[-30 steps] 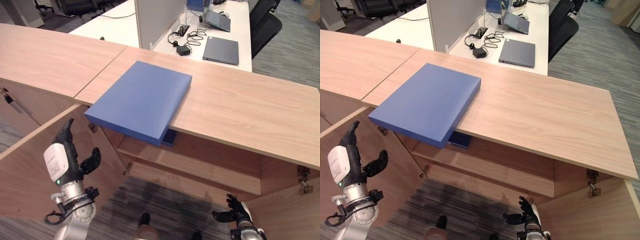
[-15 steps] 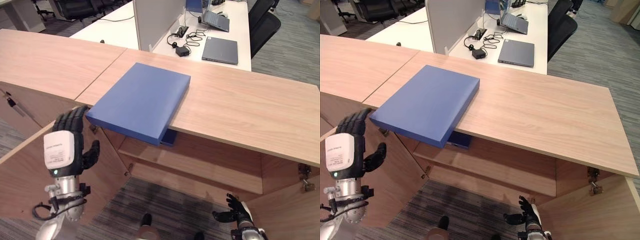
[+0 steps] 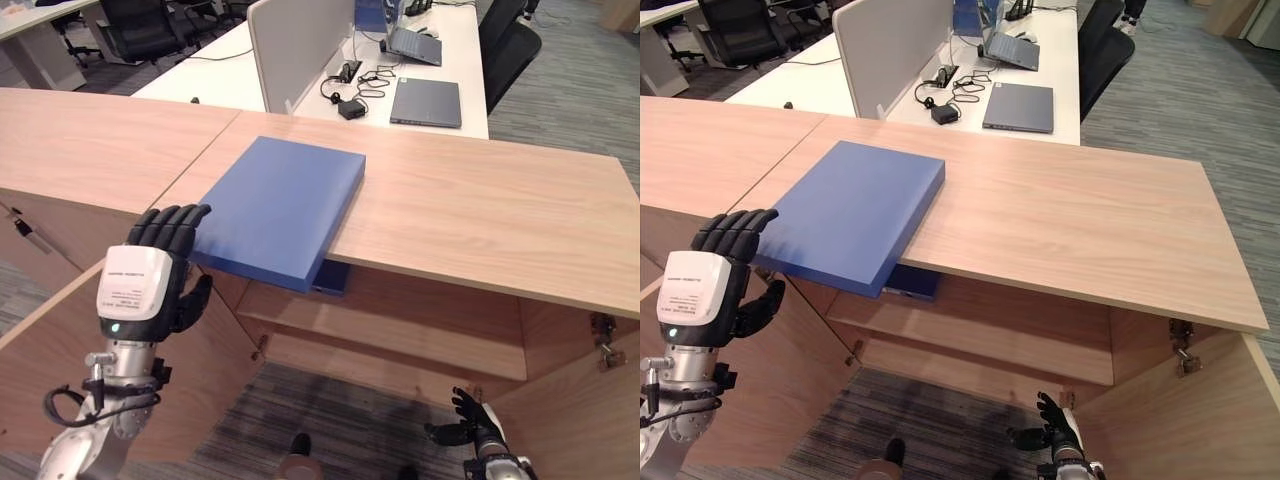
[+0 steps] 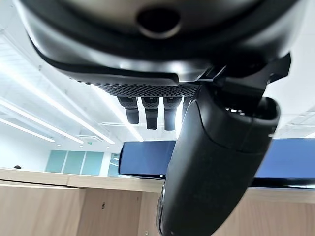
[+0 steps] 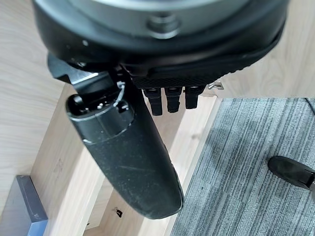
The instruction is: Put the empty folder in the office cabinet
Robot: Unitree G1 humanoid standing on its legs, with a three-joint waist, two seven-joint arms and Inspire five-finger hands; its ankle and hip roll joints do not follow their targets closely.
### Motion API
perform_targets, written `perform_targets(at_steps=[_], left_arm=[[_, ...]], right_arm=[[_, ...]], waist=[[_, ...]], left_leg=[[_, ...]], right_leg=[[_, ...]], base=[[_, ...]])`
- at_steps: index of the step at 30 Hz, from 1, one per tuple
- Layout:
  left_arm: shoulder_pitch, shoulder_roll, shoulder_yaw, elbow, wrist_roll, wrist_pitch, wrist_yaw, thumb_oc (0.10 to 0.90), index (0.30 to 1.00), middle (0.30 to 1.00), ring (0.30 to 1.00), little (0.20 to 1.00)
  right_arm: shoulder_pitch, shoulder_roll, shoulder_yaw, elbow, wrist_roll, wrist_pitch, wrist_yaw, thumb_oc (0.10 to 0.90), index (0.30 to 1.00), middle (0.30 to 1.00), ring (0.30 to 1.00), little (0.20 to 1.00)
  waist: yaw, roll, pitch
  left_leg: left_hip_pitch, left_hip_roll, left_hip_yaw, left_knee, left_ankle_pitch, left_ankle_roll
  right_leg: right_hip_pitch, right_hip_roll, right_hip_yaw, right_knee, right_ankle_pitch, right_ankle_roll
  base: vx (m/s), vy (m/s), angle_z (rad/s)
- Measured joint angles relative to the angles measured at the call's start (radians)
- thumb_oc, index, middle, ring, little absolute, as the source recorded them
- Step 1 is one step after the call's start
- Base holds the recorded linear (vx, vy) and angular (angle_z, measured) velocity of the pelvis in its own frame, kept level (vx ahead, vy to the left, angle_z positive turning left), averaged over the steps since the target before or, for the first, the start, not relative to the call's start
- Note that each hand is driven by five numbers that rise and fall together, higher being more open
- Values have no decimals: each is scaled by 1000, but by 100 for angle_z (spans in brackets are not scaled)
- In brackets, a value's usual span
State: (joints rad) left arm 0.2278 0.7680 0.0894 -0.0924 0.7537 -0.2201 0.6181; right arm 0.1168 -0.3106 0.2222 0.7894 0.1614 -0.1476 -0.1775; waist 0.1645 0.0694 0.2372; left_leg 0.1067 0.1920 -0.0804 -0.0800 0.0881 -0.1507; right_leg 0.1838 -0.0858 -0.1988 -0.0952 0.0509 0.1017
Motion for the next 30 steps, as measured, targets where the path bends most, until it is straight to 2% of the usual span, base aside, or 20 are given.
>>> perform_targets(at_steps=[9, 17, 24, 30], left_arm=[[1, 8, 0, -2, -2, -13, -43, 800, 900, 900, 900, 900], [0, 18, -1, -2, -3, -21, -86, 800, 900, 900, 900, 900], [-8, 81, -9, 3, -2, -21, -119, 800, 900, 900, 900, 900], [-16, 81, -17, 14, -2, -20, -130, 800, 900, 900, 900, 900]], right_arm=[[4, 1, -2, 1, 9, 0, 4, 800, 900, 900, 900, 900], [6, -1, -11, 2, 39, 0, 5, 800, 900, 900, 900, 900], [30, -7, -22, 2, 49, 0, 11, 800, 900, 900, 900, 900], [39, -12, -23, 1, 58, 1, 27, 800, 900, 900, 900, 900]], waist=[[-8, 7, -4], [-45, 22, -15], [-56, 28, -18], [-68, 29, -18]], left_leg=[[1, 0, 7, 0, 7, -4], [4, -1, 16, -2, 8, 3], [8, -1, 24, 0, 10, -2], [5, 1, 27, -4, 4, -4]], right_leg=[[-1, -1, 3, 0, 4, -1], [-5, -1, 13, 0, 10, -1], [-7, -1, 23, 0, 14, 0], [-16, -1, 31, 0, 16, -5]], base=[[4, 3, -1], [12, -5, -3], [-3, 1, -5], [20, -4, -3]])
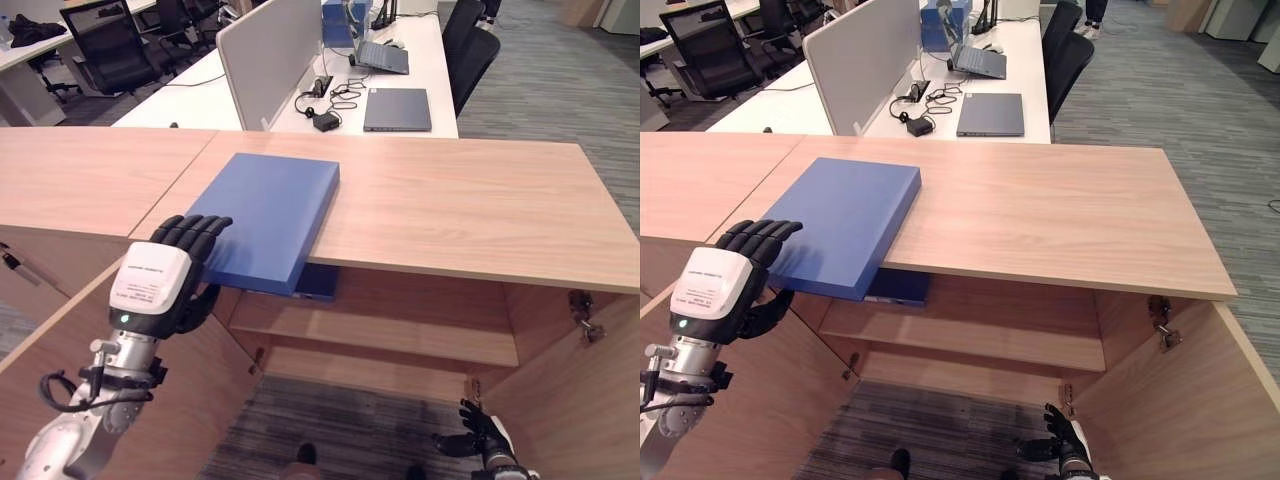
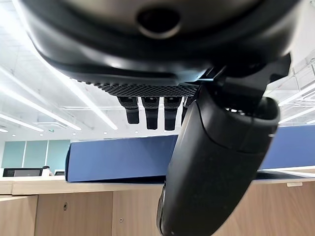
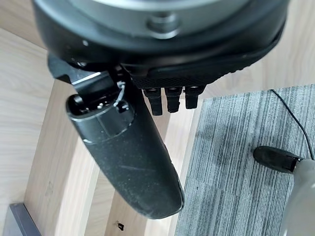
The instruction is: Put the empty folder in the office cabinet
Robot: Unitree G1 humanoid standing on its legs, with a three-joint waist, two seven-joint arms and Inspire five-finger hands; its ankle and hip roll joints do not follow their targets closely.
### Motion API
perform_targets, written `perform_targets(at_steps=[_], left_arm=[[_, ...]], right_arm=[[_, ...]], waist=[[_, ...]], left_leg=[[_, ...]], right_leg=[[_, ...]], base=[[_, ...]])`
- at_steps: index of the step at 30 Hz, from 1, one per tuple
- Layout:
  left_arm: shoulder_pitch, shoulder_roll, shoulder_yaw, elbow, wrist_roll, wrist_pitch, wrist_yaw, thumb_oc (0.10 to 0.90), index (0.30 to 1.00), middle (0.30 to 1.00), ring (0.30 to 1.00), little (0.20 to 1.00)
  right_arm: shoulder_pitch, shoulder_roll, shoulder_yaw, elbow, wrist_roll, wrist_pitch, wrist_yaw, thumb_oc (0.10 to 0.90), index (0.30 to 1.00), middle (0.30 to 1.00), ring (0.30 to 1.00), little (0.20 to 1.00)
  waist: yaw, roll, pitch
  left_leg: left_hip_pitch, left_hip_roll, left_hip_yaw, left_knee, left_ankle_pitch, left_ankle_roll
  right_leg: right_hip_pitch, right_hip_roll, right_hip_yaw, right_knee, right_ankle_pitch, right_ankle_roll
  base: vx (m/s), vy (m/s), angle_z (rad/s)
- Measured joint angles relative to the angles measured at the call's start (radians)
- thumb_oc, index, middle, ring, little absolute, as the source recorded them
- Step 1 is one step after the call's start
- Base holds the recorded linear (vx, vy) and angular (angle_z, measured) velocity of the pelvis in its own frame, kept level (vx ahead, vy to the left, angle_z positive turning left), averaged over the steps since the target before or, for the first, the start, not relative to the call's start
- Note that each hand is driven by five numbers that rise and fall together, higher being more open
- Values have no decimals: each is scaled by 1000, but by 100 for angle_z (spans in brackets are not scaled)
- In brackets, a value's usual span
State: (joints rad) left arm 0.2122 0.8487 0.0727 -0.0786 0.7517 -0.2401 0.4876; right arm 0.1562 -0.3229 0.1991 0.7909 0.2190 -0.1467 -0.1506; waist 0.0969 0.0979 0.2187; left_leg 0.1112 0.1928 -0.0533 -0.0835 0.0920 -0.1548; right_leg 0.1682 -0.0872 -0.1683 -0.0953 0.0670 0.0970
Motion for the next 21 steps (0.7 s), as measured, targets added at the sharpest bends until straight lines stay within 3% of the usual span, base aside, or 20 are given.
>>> perform_targets(at_steps=[21], left_arm=[[-154, 1, -137, 108, 1, 24, -43, 800, 900, 900, 900, 900]], right_arm=[[3, -2, -7, 2, 20, 2, 11, 800, 900, 900, 900, 900]], waist=[[-40, -2, -2]], left_leg=[[12, -1, 24, 0, 2, 4]], right_leg=[[-2, -1, 23, 0, 9, 0]], base=[[12, 1, -3]])
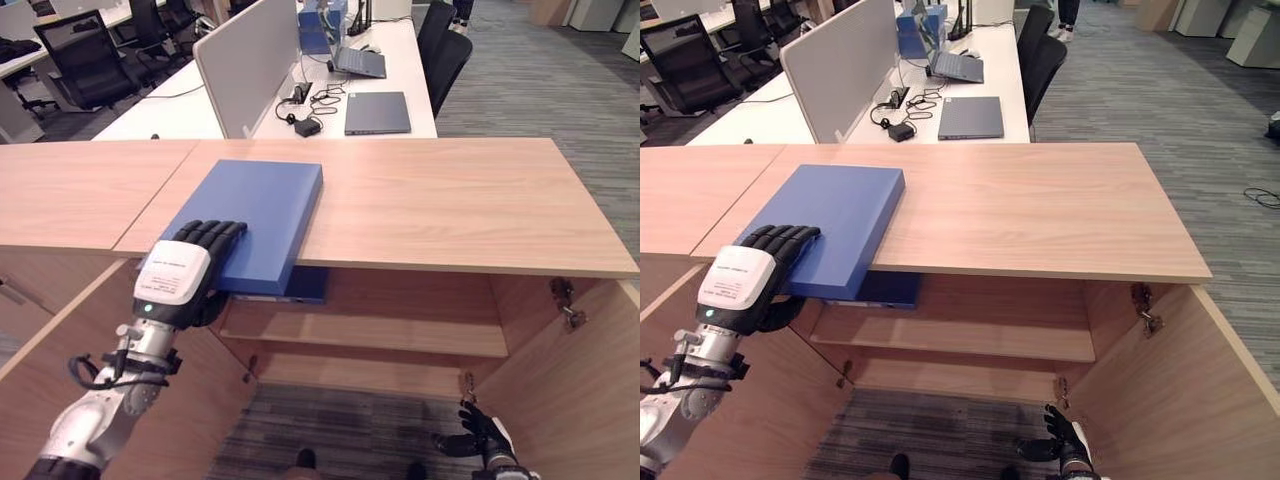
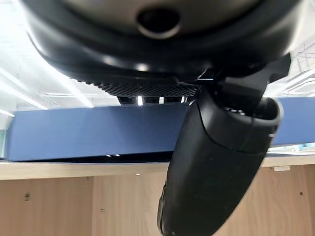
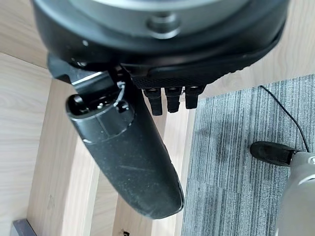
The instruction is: Put the empty folder in the office cabinet
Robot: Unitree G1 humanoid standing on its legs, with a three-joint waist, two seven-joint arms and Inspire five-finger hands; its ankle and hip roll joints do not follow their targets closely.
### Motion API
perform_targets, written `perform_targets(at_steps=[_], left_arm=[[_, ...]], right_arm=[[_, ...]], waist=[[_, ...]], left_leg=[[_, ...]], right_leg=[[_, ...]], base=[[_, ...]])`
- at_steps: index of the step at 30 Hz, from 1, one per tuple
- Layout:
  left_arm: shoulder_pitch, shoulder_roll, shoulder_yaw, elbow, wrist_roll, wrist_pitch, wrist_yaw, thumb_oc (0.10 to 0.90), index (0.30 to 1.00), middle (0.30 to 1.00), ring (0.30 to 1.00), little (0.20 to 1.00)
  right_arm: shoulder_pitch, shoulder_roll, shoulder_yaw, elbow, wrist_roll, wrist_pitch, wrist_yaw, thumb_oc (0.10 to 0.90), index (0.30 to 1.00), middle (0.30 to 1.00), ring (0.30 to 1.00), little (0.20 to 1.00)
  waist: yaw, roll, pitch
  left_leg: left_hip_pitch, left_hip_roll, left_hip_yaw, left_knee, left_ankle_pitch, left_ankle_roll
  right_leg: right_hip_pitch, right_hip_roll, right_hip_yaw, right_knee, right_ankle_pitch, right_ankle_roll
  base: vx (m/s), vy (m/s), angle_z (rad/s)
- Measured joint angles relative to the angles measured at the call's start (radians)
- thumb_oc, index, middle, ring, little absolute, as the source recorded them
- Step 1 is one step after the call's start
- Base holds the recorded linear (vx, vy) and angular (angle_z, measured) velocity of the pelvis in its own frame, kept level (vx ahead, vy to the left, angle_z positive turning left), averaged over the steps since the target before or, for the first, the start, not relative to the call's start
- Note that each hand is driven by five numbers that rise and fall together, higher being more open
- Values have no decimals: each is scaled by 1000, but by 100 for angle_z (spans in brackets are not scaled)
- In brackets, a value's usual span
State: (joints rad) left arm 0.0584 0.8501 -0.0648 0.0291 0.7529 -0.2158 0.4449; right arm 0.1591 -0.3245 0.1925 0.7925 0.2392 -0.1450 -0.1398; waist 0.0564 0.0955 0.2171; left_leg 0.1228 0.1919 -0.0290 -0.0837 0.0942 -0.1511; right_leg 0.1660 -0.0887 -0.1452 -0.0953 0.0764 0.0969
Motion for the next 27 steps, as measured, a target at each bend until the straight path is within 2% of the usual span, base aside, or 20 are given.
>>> perform_targets(at_steps=[4, 6, 16, 25, 27], left_arm=[[-42, 0, -38, 12, 1, 17, 0, 800, 900, 900, 900, 900], [-50, 0, -48, 18, 1, 19, 0, 400, 300, 300, 300, 300], [-91, -1, -38, 8, 12, 21, 55, 400, 300, 300, 300, 300], [-82, -14, 30, -62, -4, 17, 63, 400, 300, 300, 300, 300], [-60, -79, 68, -90, -43, 10, 59, 400, 300, 300, 300, 300]], right_arm=[[-2, 0, 0, 0, 0, 1, 0, 800, 900, 900, 900, 900], [-2, 0, 0, 0, 0, 1, 0, 800, 900, 900, 900, 900], [0, 4, 0, 1, 0, 2, -1, 800, 900, 900, 900, 900], [3, 6, 0, 6, 0, 11, -2, 800, 900, 900, 900, 900], [4, 9, -1, 7, -1, 18, -3, 800, 900, 900, 900, 900]], waist=[[-3, -4, 0], [-3, -5, 0], [0, -26, -12], [-3, -27, -22], [-2, -29, -28]], left_leg=[[1, 1, 6, 0, -1, -1], [2, 1, 11, 0, -1, -2], [4, 1, 18, 0, -1, -2], [17, 1, 25, 0, -2, -1], [17, 1, 27, 0, -3, 0]], right_leg=[[-2, 1, 3, 0, 1, 1], [-2, 0, 5, 0, 1, 0], [-2, 0, 10, 0, 2, -1], [1, -1, 23, 0, 6, -1], [2, -1, 25, 0, 6, -1]], base=[[-16, 6, -1], [0, 0, 0], [-1, 0, 0], [-4, -2, -4], [0, 0, 0]])
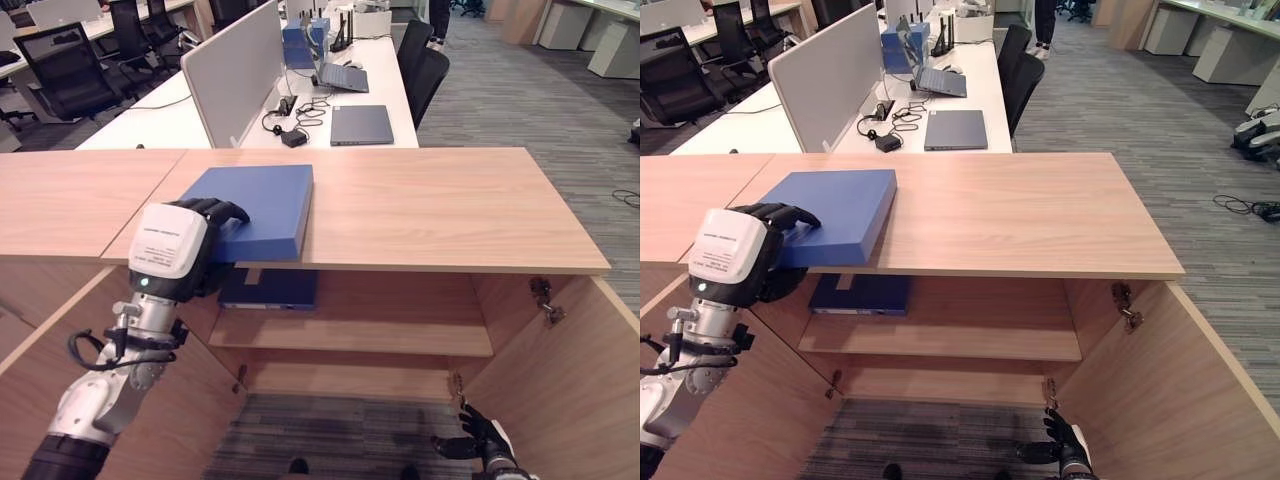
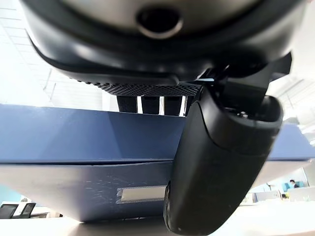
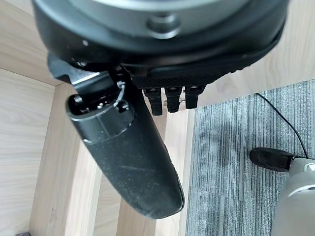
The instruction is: Put the empty folder in the office cabinet
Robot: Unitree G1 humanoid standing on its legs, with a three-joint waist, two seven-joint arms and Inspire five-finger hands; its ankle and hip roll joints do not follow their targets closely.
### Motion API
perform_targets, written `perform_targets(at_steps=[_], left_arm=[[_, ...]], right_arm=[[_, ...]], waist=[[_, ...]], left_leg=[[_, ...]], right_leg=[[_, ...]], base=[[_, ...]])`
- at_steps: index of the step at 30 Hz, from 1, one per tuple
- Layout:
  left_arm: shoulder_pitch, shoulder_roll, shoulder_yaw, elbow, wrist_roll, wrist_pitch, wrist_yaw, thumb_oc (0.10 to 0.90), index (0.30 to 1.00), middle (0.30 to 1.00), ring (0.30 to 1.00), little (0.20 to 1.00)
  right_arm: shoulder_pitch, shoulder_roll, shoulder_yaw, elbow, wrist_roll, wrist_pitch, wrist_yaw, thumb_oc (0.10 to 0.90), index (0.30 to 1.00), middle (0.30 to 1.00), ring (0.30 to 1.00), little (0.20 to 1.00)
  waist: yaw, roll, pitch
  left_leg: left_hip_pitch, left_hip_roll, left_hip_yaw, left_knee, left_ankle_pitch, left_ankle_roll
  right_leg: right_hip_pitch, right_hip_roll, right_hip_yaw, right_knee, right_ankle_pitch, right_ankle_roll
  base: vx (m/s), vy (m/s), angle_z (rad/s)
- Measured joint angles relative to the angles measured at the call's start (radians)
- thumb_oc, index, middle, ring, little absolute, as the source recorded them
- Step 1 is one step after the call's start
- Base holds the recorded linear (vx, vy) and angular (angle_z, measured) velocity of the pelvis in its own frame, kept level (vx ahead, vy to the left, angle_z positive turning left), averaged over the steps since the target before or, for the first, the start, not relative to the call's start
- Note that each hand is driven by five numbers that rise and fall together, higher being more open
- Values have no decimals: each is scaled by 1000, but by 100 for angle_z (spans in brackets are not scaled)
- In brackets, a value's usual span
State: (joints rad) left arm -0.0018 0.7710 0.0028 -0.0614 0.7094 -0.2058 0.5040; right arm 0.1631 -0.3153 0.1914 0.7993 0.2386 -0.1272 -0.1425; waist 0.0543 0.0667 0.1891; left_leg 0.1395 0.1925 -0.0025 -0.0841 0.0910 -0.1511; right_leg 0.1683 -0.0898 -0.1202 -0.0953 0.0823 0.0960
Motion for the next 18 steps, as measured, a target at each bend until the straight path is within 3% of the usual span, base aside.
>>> perform_targets(at_steps=[7, 8, 10, 18], left_arm=[[65, -92, 85, -111, -201, -42, -47, 400, 300, 300, 300, 300], [86, -180, 108, -146, -309, -48, -64, 400, 300, 300, 300, 300], [102, -275, 109, -179, -499, -73, -83, 400, 300, 300, 300, 300], [115, -318, 58, -224, -1082, -90, -326, 400, 300, 300, 300, 300]], right_arm=[[-3, 7, -1, 8, 0, 5, -7, 800, 900, 900, 900, 900], [-6, 10, -3, 9, 0, 11, -10, 800, 900, 900, 900, 900], [-6, 14, -4, 9, 0, 23, -10, 800, 900, 900, 900, 900], [-9, 13, -11, 9, 0, 38, -2, 800, 900, 900, 900, 900]], waist=[[8, -2, -4], [7, -1, -6], [10, -2, -7], [13, -1, -8]], left_leg=[[0, -1, -2, 0, 0, 0], [0, -2, -2, 0, 1, 1], [0, -2, -3, 0, 1, 2], [0, -2, -3, 0, 1, 3]], right_leg=[[0, -1, -1, 0, 0, 0], [0, -2, -1, 0, 0, 0], [1, -2, -2, 0, 0, 0], [3, -3, -1, 0, 0, 0]], base=[[-17, -4, 1], [0, 0, 0], [0, 0, 0], [0, 0, 0]])
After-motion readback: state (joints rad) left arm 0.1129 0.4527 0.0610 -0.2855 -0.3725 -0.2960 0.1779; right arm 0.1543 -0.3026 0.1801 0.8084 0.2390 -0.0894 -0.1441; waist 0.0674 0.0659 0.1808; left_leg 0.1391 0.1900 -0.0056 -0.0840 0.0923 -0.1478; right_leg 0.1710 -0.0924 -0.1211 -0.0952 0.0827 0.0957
